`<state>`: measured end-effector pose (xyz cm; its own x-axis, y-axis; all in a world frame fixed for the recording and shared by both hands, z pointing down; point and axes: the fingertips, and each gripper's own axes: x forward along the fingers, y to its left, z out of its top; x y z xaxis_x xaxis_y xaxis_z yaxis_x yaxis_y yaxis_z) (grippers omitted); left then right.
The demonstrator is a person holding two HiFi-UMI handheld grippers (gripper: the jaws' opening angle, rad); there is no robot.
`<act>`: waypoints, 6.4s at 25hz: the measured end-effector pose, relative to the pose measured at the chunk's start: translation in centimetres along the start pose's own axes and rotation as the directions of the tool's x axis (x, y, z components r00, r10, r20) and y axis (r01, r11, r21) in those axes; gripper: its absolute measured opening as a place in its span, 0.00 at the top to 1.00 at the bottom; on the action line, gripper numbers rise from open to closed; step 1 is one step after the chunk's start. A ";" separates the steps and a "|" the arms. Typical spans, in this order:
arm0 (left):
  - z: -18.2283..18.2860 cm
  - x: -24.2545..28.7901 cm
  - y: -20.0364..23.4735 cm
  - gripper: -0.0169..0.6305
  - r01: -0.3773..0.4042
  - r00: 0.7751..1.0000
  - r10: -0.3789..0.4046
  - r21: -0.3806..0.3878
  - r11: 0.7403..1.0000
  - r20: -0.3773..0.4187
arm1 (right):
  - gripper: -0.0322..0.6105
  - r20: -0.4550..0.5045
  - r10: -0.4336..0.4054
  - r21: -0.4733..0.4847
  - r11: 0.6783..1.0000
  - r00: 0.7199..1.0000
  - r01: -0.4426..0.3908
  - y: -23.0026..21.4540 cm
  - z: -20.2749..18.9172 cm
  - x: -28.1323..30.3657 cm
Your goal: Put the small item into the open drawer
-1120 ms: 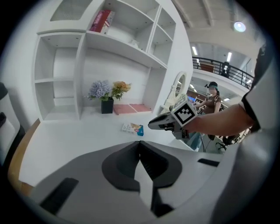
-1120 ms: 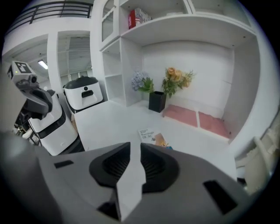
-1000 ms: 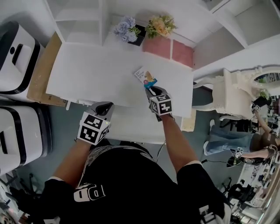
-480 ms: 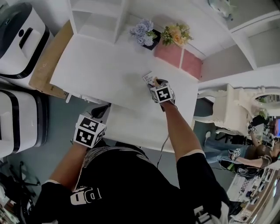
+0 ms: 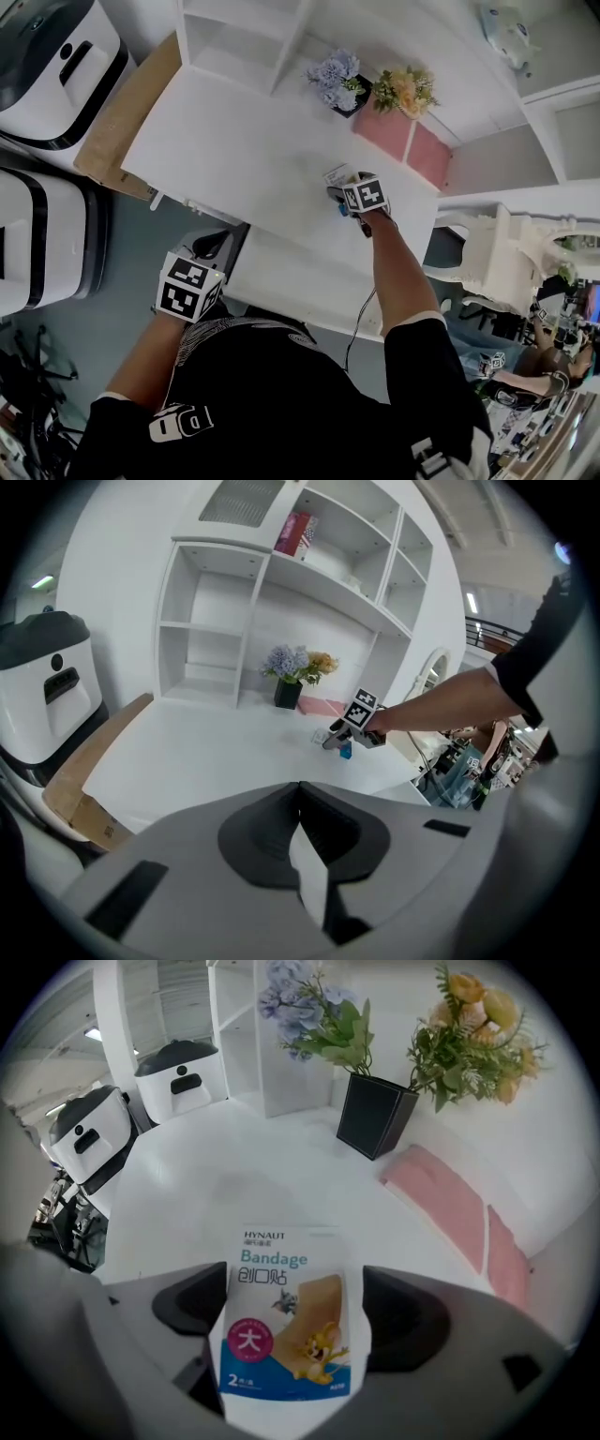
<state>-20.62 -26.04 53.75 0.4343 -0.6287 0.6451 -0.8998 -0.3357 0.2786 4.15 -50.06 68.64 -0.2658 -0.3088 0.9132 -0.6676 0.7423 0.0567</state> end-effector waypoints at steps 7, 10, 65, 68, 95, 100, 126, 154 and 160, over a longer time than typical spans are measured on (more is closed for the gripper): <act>-0.3 -0.3 0.5 0.95 -0.004 1.000 0.004 -0.015 1.000 0.000 | 0.26 -0.046 0.054 0.038 0.998 0.997 -0.052 0.0 -0.4 1.3; -0.5 -0.4 0.7 0.95 -0.002 1.000 0.002 -0.017 1.000 -0.008 | 0.27 -0.052 0.081 0.092 0.993 0.995 -0.076 0.0 -0.6 1.4; 3.3 3.4 -15.0 0.95 0.268 0.962 -0.274 0.231 0.935 -0.009 | 0.27 0.674 -0.066 0.588 0.651 0.736 -0.480 7.6 -5.3 -24.4; 3.4 3.8 -15.6 0.95 0.279 0.959 -0.284 0.244 0.929 -0.017 | 0.27 0.684 -0.067 0.586 0.644 0.726 -0.492 8.7 -6.1 -25.5; -5.6 10.2 -20.0 0.95 0.347 0.926 -0.281 0.275 0.897 -0.252 | 0.27 0.518 -0.018 0.697 0.589 0.855 -0.410 13.3 -19.5 -19.9; -7.9 11.7 -20.3 0.95 0.324 0.925 -0.248 0.263 0.909 -0.287 | 0.27 0.444 0.033 0.702 0.608 0.895 -0.371 13.9 -22.7 -17.1; -11.9 11.0 -17.3 0.95 0.186 0.946 -0.134 0.155 0.970 -0.294 | 0.27 0.060 0.239 0.400 0.884 0.969 -0.243 18.0 -25.1 -1.1; -11.5 10.3 -17.3 0.95 0.193 0.950 -0.150 0.137 0.972 -0.272 | 0.27 -0.062 0.104 -0.068 0.992 0.993 -0.109 17.8 -24.0 0.8; -10.0 11.1 -18.4 0.95 0.203 0.957 -0.164 0.146 0.968 -0.240 | 0.27 -0.003 0.108 -0.018 0.994 0.994 -0.108 17.4 -23.7 -2.4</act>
<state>0.36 -19.80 62.89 0.5534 -0.3781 0.7421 -0.7772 -0.5549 0.2968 9.68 -22.34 76.98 -0.3340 -0.2251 0.9153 -0.6227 0.7816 -0.0350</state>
